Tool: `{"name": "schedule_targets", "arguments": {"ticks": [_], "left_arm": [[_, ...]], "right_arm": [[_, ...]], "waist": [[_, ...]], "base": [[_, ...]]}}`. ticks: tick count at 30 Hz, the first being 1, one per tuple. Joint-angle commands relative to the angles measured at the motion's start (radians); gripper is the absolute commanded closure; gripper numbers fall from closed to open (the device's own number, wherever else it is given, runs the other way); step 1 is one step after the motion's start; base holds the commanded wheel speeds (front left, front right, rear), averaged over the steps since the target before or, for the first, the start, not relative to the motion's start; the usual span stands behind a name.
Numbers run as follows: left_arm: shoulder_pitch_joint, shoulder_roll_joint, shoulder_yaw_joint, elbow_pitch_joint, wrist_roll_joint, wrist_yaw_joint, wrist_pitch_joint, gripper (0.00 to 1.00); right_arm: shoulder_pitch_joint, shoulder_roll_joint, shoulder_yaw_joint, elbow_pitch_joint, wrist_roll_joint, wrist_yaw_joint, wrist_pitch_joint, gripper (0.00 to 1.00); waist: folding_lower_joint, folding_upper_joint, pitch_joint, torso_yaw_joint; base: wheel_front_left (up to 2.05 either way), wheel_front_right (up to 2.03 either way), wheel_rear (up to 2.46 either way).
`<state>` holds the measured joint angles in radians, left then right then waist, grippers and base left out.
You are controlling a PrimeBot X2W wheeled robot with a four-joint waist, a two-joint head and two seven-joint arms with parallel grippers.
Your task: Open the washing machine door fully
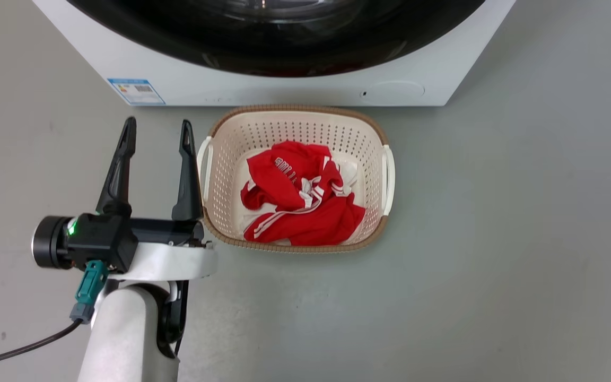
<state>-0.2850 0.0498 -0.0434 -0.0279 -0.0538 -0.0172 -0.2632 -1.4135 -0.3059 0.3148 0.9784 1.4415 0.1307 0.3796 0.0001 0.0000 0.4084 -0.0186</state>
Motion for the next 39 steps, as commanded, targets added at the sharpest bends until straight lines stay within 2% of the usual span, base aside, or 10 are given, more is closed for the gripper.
{"name": "schedule_targets", "arguments": {"ticks": [1, 11, 19, 31, 39], "left_arm": [[-0.018, 0.001, -0.002, -0.007, 0.007, 0.002, -0.002, 0.0], [-0.053, 0.001, -0.03, -0.028, 0.007, 0.002, -0.002, 0.0], [-0.069, 0.001, -0.047, -0.023, -0.001, 0.004, -0.002, 0.0], [-0.037, 0.001, -0.05, -0.003, -0.004, 0.01, -0.002, 0.0], [0.013, 0.001, -0.052, 0.027, -0.009, 0.004, -0.002, 0.0]], "right_arm": [[-0.017, 0.009, 0.004, 0.01, -0.008, 0.0, 0.001, 1.0], [-0.109, 0.028, 0.026, 0.103, -0.058, 0.0, 0.013, 1.0], [-0.157, 0.062, 0.012, 0.144, -0.034, 0.001, 0.081, 1.0], [-0.057, 0.053, 0.0, 0.076, 0.012, 0.001, 0.21, 1.0], [0.094, 0.056, 0.017, -0.057, 0.067, 0.001, 0.38, 1.0]], "waist": [[-0.0001, 0.0, 0.014, 0.002], [-0.0001, 0.0, 0.071, 0.013], [-0.0001, 0.0, 0.087, 0.024], [-0.0001, 0.0, 0.019, 0.026], [-0.0001, 0.0, -0.081, 0.022]], "base": [[0.0, 0.0, 0.0], [0.0, 0.0, 0.0], [0.0, 0.0, 0.0], [0.0, 0.0, 0.0], [0.0, 0.0, 0.0]]}}
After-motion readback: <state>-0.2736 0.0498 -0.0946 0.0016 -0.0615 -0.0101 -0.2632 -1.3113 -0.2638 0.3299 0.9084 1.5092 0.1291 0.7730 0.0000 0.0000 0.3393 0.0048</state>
